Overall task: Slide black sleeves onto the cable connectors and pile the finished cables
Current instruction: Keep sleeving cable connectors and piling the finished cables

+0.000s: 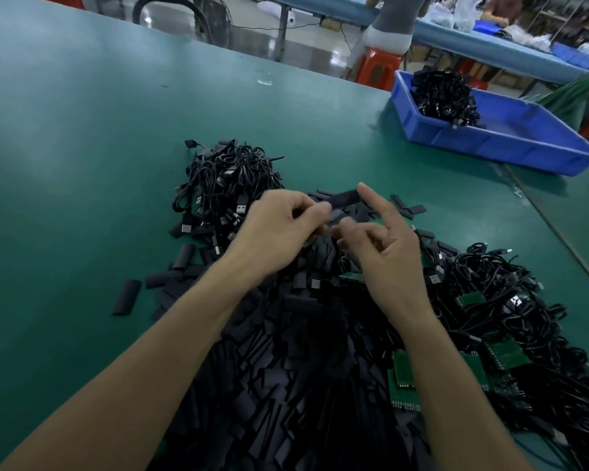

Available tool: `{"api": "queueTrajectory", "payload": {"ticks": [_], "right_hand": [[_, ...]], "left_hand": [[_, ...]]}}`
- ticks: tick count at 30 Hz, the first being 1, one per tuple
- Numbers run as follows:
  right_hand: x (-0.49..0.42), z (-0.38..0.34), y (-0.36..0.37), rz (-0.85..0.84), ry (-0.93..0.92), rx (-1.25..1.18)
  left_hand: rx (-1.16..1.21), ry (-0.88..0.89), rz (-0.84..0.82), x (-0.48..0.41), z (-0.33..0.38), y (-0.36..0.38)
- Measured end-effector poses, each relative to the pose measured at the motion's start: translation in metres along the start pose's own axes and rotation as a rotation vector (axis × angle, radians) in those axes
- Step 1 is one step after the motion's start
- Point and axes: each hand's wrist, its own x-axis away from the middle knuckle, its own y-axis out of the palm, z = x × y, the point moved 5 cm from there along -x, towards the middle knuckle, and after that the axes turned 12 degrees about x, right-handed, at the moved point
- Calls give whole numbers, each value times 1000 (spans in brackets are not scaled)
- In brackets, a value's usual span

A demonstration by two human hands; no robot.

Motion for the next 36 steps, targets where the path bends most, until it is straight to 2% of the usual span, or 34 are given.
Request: {"api": "queueTrajectory", "payload": {"ticks": [4,6,10,14,16,19,22,23,25,29,31,36], "right_hand": [[8,18,-9,-485,77,362],[11,25,-14,-547,83,510],[7,26,-21,-296,27,527],[5,31,-29,-151,25,480],[5,33,-33,-126,30,412],[4,38,-37,-83,88,270],[3,43,-39,-48,129,140],[3,44,-38,-43,134,101],[3,44,-36,-37,143,11],[4,42,-36,-48,168,-216],[4,43,-38,-70,198,-331],[4,46,-37,-105,266,-478]], "left_hand": [[173,-30,265,-13,5,-33],[186,-17,406,-28,7,-48],[80,-49,532,-68,8,-80],[-321,-258,504,-92,-10,-94],[-435,-275,482,-93,-11,-89],[-537,-145,452,-87,-3,-73],[-595,142,474,-65,11,-45],[-557,232,451,-55,16,-32],[-337,310,289,-37,20,-2],[101,120,-118,-10,1,51],[243,42,-193,-4,-9,64],[475,-85,-232,1,-26,72]]}}
